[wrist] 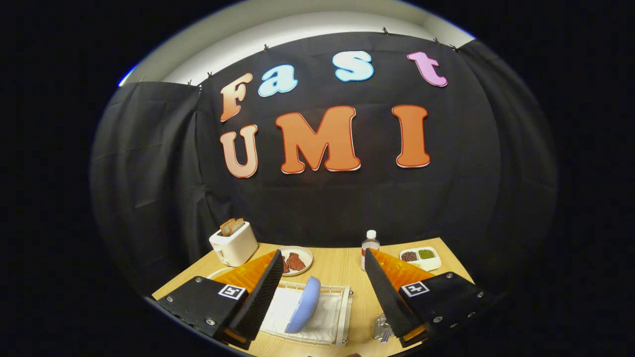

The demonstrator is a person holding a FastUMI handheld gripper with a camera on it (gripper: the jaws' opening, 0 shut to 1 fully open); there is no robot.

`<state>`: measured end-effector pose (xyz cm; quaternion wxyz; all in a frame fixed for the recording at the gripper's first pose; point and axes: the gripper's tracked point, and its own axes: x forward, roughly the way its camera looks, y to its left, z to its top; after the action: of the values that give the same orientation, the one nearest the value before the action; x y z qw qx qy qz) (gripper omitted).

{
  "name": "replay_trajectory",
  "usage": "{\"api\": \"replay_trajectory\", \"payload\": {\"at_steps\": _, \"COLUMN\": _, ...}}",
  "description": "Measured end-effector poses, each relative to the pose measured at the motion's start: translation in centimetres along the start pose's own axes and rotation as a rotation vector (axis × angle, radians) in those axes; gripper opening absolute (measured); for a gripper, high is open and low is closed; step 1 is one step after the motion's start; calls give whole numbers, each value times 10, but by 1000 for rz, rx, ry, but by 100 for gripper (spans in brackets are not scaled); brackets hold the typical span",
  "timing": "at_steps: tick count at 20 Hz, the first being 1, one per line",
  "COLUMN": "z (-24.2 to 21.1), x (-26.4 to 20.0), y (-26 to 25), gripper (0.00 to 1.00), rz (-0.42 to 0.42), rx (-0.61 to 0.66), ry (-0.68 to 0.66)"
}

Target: Take the plate from the dish rack, then take the spoon from the basket and place it into the plate.

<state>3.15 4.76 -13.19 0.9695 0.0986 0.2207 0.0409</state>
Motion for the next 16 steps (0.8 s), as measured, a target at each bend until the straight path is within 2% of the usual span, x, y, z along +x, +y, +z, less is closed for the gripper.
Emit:
{"api": "replay_trajectory", "payload": {"at_steps": 7, "z": -54, "x": 40, "y": 12, "gripper": 97, "rz": 22, "rx": 41, "ry": 245}}
{"api": "replay_trajectory", "payload": {"at_steps": 10, "z": -77, "x": 46, "y": 11, "gripper": 96, "rz": -20, "rx": 59, "ry": 349}}
{"api": "replay_trajectory", "payload": {"at_steps": 16, "z": -100, "x": 57, "y": 24, "gripper": 96, "rz": -10, "rx": 42, "ry": 451}}
